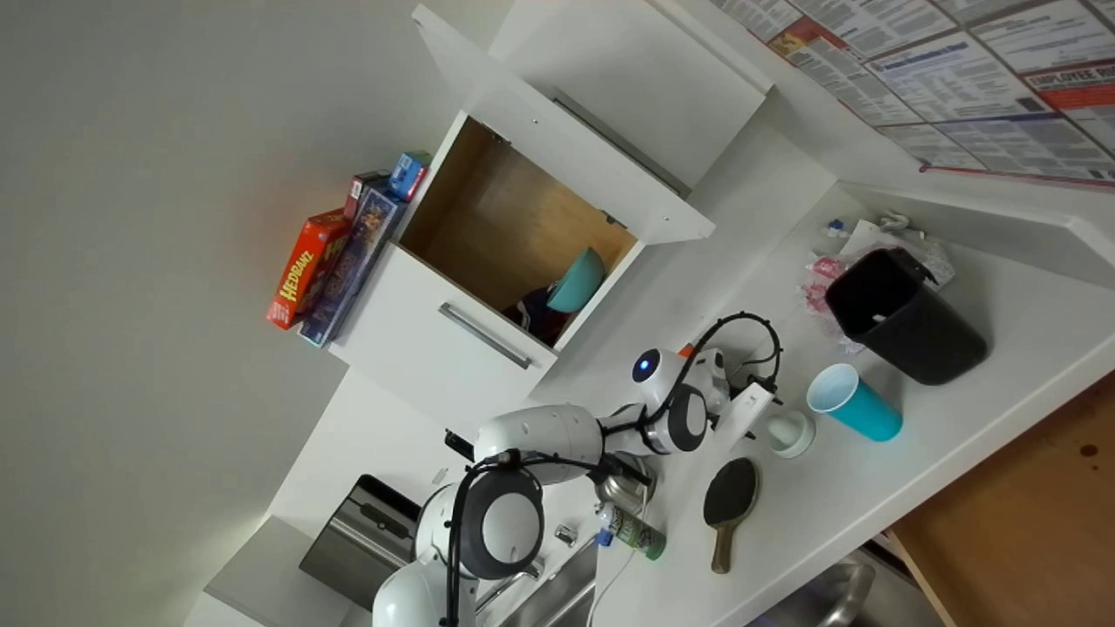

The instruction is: Move the object from the drawer to the countertop

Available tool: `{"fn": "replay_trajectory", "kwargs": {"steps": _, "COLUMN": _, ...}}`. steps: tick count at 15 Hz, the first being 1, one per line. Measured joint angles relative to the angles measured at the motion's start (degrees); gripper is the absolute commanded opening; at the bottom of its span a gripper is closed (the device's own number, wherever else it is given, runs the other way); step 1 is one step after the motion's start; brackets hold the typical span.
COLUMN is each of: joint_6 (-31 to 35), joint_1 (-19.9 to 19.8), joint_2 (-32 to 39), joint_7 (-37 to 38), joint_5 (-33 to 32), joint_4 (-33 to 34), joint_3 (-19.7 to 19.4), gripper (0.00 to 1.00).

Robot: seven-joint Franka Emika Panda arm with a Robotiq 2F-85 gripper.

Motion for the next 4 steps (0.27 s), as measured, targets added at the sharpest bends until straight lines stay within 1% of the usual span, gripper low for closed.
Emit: {"fn": "replay_trajectory", "kwargs": {"steps": 4, "joint_6": 0.0, "joint_1": 0.2, "joint_2": -0.5, "joint_7": 0.0, "joint_5": 0.0, "joint_4": -0.5, "joint_3": 0.5, "gripper": 1.00}}
